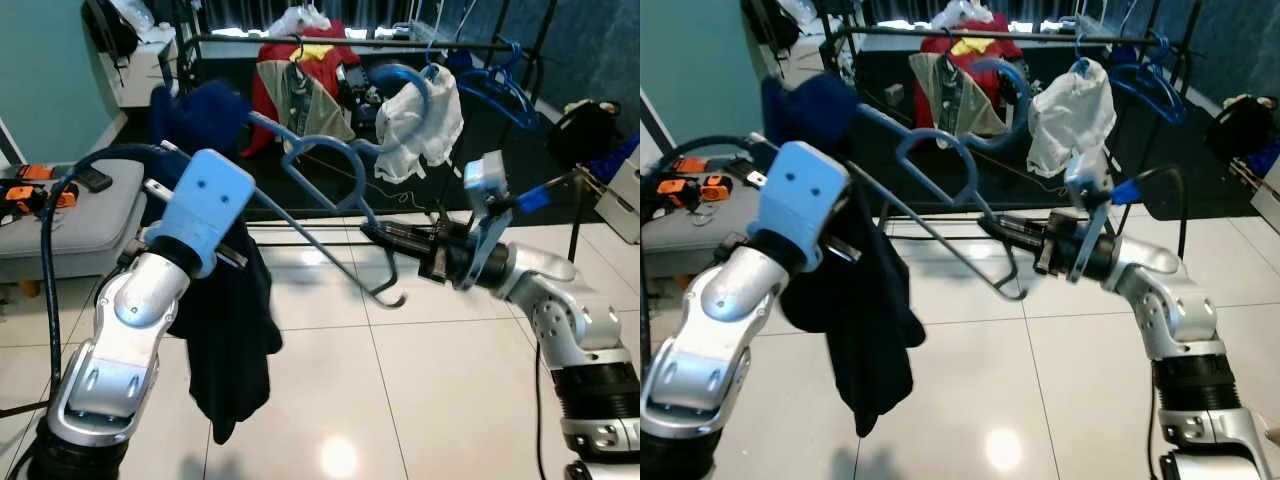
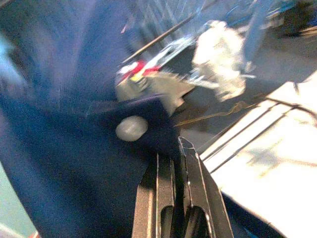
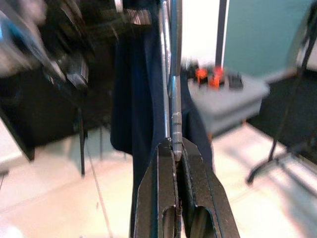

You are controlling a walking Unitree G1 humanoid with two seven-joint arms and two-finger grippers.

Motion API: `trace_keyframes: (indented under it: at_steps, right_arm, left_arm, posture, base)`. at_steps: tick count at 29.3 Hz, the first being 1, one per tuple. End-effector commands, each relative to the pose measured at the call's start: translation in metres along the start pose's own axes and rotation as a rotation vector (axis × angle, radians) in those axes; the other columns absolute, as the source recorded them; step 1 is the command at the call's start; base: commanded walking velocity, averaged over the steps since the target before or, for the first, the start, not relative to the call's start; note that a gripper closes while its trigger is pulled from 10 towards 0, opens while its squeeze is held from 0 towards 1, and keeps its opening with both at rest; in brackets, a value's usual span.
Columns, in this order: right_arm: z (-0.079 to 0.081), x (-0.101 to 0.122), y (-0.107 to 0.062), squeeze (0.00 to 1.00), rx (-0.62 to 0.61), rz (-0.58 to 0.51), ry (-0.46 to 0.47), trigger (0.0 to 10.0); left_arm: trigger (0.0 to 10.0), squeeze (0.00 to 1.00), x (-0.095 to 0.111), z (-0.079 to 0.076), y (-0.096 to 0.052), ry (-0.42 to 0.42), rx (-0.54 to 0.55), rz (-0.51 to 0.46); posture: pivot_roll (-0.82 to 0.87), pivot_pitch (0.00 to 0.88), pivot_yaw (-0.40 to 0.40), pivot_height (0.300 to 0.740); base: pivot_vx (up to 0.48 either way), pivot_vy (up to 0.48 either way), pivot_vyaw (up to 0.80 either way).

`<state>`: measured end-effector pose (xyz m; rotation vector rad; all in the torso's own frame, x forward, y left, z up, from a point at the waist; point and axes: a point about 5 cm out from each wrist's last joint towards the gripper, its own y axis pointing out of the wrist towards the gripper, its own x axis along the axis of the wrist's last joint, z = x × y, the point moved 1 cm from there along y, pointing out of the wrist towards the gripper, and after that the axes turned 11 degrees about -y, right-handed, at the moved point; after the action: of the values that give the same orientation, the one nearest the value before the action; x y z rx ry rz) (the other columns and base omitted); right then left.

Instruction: Hang hanger

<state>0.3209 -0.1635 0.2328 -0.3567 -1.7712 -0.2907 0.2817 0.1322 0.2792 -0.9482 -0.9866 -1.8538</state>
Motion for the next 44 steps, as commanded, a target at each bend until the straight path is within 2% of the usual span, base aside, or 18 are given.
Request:
trace_keyframes:
  at_steps: [1, 3, 7, 13, 17, 23, 25, 26, 27, 28, 29, 32, 33, 39, 44]
  right_arm:
    - [0.003, -0.004, 0.004, 0.00, 0.029, 0.030, 0.002, 10.0]
    - [0.002, -0.006, 0.002, 0.00, 0.034, 0.051, -0.003, 10.0]
    - [0.002, -0.006, 0.001, 0.00, 0.037, 0.054, -0.004, 10.0]
    - [0.010, -0.009, -0.001, 0.00, 0.091, 0.058, 0.013, 10.0]
    - [0.011, -0.008, -0.001, 0.00, 0.107, 0.055, 0.021, 10.0]
    - [0.008, -0.005, -0.002, 0.00, 0.119, 0.033, 0.032, 10.0]
    - [0.001, 0.002, 0.001, 0.00, 0.085, -0.019, 0.031, 10.0]
    - [0.001, 0.002, 0.001, 0.00, 0.085, -0.019, 0.031, 10.0]
    - [-0.002, 0.004, 0.003, 0.00, 0.065, -0.041, 0.032, 10.0]
    - [-0.002, 0.004, 0.003, 0.00, 0.065, -0.041, 0.032, 10.0]
    - [-0.005, 0.006, 0.005, 0.00, 0.045, -0.052, 0.029, 10.0]
    - [-0.007, 0.006, 0.006, 0.00, 0.034, -0.053, 0.028, 10.0]
    - [-0.009, 0.004, 0.007, 0.00, 0.028, -0.046, 0.026, 10.0]
    - [-0.010, 0.001, 0.009, 0.00, 0.023, -0.025, 0.025, 10.0]
    - [-0.013, 0.000, 0.011, 0.00, 0.010, -0.017, 0.024, 10.0]
  left_arm:
    - [0.2, 0.00, 0.011, -0.011, -0.003, 0.013, -0.084, -0.060]
    - [0.0, 0.00, 0.006, -0.018, -0.008, 0.014, -0.157, -0.030]
    - [0.0, 0.00, 0.004, -0.020, -0.010, 0.019, -0.182, -0.020]
    - [0.0, 0.00, -0.002, -0.023, -0.016, 0.061, -0.288, 0.012]
    - [0.0, 0.00, -0.003, -0.024, -0.017, 0.066, -0.304, 0.016]
    - [0.0, 0.00, -0.005, -0.034, -0.021, 0.064, -0.384, 0.030]
    - [0.0, 0.00, -0.008, -0.048, -0.029, 0.041, -0.480, 0.049]
    - [0.0, 0.00, -0.008, -0.048, -0.029, 0.041, -0.480, 0.049]
    - [0.0, 0.00, -0.009, -0.055, -0.033, 0.026, -0.526, 0.059]
    - [0.0, 0.00, -0.009, -0.055, -0.033, 0.026, -0.526, 0.059]
    - [0.0, 0.00, -0.011, -0.064, -0.038, 0.005, -0.590, 0.072]
    - [0.0, 0.00, -0.012, -0.071, -0.043, -0.010, -0.640, 0.082]
    - [0.0, 0.00, -0.012, -0.081, -0.050, -0.035, -0.709, 0.095]
    - [0.0, 0.00, -0.014, -0.096, -0.062, -0.075, -0.826, 0.119]
    - [0.0, 0.00, -0.014, -0.100, -0.065, -0.083, -0.859, 0.128]
  posture:
    - [-0.04, 0.071, 0.007, 0.740]
    - [-0.04, 0.073, 0.002, 0.740]
    - [-0.04, 0.073, 0.002, 0.740]
    - [-0.04, 0.077, 0.005, 0.740]
    - [-0.04, 0.079, 0.006, 0.740]
    - [-0.04, 0.080, 0.001, 0.740]
    - [-0.04, 0.080, 0.000, 0.740]
    - [-0.04, 0.080, 0.000, 0.740]
    - [-0.04, 0.081, -0.003, 0.740]
    - [-0.04, 0.081, -0.003, 0.740]
    - [-0.04, 0.081, -0.004, 0.740]
    - [-0.04, 0.081, -0.005, 0.740]
    - [-0.04, 0.081, -0.007, 0.740]
    - [-0.04, 0.083, -0.009, 0.740]
    - [-0.04, 0.081, -0.010, 0.740]
  base:
    - [0.000, 0.000, 0.00]
    - [0.000, 0.000, 0.00]
    - [0.000, 0.000, 0.00]
    - [0.000, 0.000, 0.00]
    - [0.000, 0.000, 0.00]
    - [0.000, 0.000, 0.00]
    - [0.000, 0.000, 0.00]
    - [0.000, 0.000, 0.00]
    - [0.000, 0.000, 0.00]
    - [0.000, 0.000, 0.00]
    - [0.000, 0.000, 0.00]
    - [0.000, 0.000, 0.00]
    - [0.000, 0.000, 0.00]
    - [0.000, 0.000, 0.00]
    - [0.000, 0.000, 0.00]
